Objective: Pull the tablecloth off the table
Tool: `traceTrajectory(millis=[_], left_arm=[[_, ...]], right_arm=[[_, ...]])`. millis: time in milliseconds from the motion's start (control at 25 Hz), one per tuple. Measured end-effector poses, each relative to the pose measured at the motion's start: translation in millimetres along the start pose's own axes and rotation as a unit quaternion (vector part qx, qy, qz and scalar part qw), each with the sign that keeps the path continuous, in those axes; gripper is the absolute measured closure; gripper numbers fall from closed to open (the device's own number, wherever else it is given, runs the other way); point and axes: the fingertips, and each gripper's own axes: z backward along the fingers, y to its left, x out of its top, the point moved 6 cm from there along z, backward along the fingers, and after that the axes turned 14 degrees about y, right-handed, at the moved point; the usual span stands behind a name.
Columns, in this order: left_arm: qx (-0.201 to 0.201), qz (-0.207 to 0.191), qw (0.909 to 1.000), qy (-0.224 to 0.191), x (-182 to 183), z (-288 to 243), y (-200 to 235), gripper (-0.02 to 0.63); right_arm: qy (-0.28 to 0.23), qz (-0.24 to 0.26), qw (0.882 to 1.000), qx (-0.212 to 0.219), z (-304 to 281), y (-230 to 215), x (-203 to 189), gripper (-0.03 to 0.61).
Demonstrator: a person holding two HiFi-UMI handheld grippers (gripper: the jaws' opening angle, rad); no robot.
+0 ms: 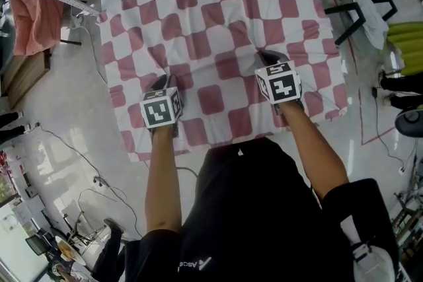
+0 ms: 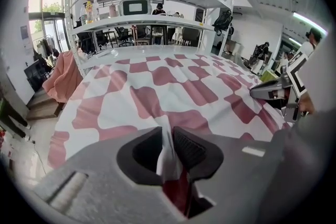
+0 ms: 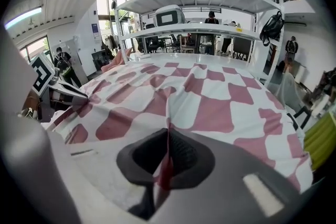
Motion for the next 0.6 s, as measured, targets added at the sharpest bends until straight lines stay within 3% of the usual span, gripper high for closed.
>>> traceTrajectory(millis=[280,600], left_arm=[[-0.004,0.007,0.9999,-0.009,-5,2,-8,0.596],[-0.028,0.024,0.9984,-0.044,-16,18,-19,0.601]], right_arm=[[-0.003,0.002,0.999,0.038,2,12,-5,0.575],[-0.009,0.033,0.994,0.1,15,56,-20,0.575]])
